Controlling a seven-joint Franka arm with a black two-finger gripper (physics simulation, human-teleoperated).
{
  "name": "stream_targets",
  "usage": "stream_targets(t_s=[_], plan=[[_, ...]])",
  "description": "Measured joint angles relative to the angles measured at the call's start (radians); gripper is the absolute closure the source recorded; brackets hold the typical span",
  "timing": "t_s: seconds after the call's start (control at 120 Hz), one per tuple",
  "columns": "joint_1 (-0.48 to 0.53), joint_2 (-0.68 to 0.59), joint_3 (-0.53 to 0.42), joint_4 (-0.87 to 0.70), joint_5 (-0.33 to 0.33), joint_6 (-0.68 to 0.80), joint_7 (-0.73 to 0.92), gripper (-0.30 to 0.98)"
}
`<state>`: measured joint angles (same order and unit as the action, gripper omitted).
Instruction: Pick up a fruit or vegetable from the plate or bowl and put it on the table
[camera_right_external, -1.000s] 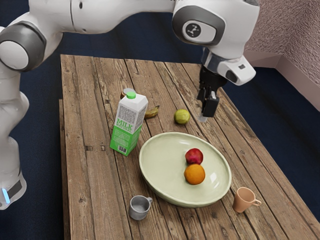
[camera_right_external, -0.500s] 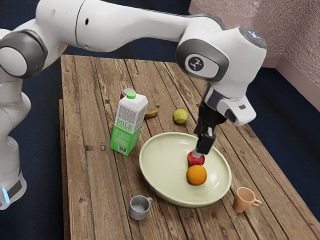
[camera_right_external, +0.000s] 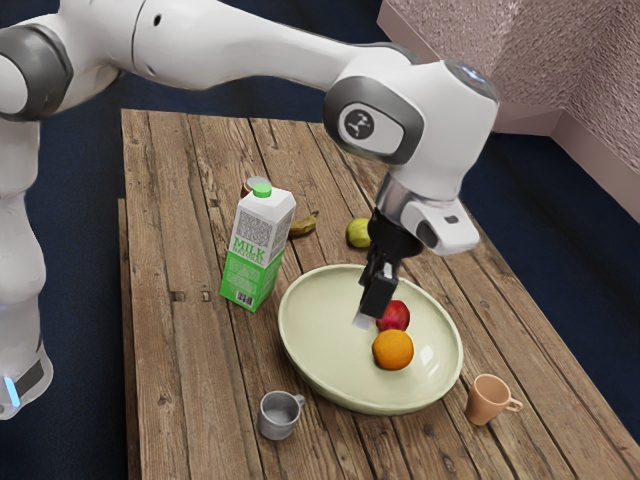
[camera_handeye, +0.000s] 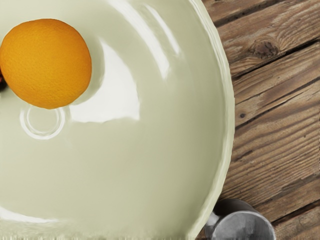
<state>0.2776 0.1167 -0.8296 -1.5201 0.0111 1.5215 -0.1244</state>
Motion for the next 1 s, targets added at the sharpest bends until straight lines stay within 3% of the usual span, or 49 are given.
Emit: stream_targets(t_s=[0.042, 0.108, 0.258, 0.433, 0.883, 1.0], plan=[[0.091, -0.024, -0.096, -0.02, 0.01, 0.004, -0.001, 0.02], [0.201, -0.167, -0.158, -0.121, -0.025, 0.024, -0.001, 0.02], [0.234, -0.24, -0.205, -0.191, -0.081, 0.093, -0.002, 0.02], [0.24, -0.188, -0.215, -0.217, -0.096, 0.18, -0.003, 0.02], [0.331, -0.098, -0.215, -0.246, -0.062, 0.3, -0.006, 0.02], [0.299, -0.076, -0.213, -0.245, -0.044, 0.314, -0.007, 0.02]])
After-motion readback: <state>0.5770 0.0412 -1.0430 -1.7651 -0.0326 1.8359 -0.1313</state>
